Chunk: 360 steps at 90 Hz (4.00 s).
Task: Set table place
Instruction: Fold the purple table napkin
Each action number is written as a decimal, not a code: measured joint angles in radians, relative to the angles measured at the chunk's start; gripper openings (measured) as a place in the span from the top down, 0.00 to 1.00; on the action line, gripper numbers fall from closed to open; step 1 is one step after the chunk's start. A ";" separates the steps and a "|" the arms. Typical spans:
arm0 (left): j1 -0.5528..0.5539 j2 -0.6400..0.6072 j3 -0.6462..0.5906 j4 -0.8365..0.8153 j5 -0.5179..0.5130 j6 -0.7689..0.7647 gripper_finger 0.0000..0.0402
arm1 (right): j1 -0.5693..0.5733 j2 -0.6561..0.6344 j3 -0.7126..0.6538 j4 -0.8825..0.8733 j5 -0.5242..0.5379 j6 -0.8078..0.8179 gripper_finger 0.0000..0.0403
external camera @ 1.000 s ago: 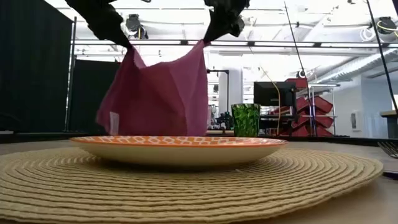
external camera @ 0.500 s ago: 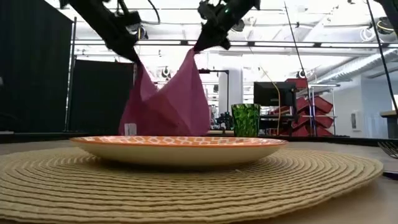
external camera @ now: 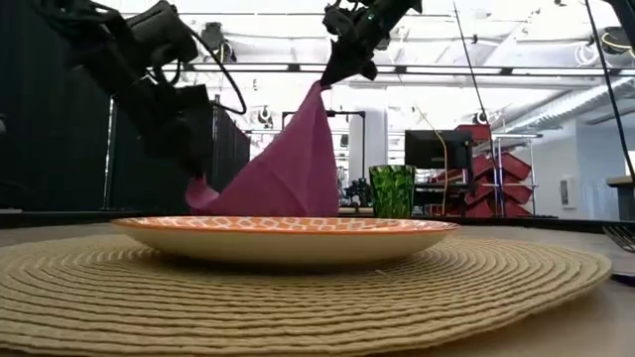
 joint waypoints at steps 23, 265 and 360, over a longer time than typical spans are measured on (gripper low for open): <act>-0.243 -0.006 0.005 -0.071 -0.003 -0.187 1.00 | -0.024 -0.056 0.001 -0.099 0.050 0.005 1.00; -0.284 -0.127 -0.093 -0.037 0.151 -0.146 0.91 | 0.053 0.092 0.174 -0.272 -0.073 0.048 1.00; -0.200 -0.127 -0.091 -0.030 -0.068 -0.166 0.58 | 0.094 0.230 0.201 0.120 -0.166 0.081 1.00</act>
